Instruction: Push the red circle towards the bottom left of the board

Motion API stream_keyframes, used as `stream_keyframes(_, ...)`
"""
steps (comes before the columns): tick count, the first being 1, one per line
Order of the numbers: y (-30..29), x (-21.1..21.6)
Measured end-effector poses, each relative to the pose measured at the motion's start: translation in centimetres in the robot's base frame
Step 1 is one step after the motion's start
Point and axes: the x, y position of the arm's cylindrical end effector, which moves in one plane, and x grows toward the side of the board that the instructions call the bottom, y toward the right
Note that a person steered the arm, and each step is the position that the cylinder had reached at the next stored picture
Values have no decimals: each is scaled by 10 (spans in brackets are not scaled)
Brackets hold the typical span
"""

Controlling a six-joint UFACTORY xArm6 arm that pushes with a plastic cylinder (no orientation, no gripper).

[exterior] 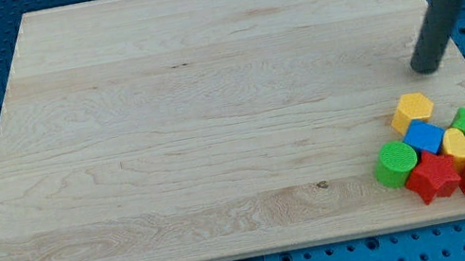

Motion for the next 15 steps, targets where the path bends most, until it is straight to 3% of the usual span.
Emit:
stream_keyframes(1, 8, 44)
stream_keyframes(4, 102, 78)
stream_keyframes(6, 70, 156)
stream_keyframes(15, -17, 142)
